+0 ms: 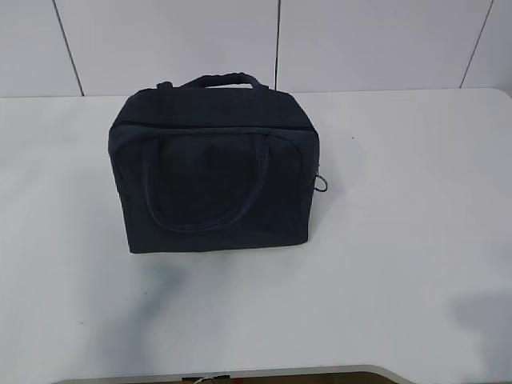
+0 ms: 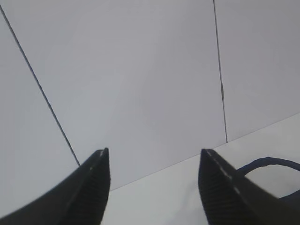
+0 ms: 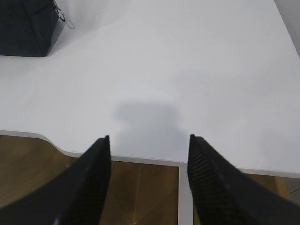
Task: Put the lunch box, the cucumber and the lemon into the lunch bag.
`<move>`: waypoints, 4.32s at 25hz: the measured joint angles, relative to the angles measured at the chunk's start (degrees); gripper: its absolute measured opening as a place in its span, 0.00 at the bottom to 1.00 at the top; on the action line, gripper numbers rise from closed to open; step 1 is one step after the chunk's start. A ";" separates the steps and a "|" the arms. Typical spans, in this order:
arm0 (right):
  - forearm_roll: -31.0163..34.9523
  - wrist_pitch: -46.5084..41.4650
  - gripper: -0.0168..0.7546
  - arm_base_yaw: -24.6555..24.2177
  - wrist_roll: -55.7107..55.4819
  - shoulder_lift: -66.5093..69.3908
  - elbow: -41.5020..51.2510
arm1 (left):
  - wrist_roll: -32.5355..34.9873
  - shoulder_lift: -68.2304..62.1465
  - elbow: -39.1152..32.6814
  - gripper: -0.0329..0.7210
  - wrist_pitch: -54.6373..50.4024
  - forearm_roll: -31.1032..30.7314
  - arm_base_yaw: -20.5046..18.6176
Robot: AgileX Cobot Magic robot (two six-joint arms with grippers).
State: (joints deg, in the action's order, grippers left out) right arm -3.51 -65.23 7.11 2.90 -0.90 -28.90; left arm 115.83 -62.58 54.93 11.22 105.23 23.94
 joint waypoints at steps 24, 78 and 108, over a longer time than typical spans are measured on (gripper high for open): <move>0.00 0.00 0.58 0.00 -0.09 0.00 0.00 | -21.04 -0.10 -1.73 0.62 -9.15 -18.68 -0.09; 0.00 0.00 0.58 0.00 -0.09 0.00 0.00 | -109.49 43.38 -4.79 0.62 -70.25 -108.18 -6.09; -0.04 -0.09 0.58 0.00 -0.09 0.00 0.13 | -114.40 62.01 -25.90 0.62 -74.17 -104.17 -24.39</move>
State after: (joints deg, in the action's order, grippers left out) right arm -3.54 -65.32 7.11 2.82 -0.90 -28.78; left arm 1.43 -0.57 29.03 -62.95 1.06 -0.46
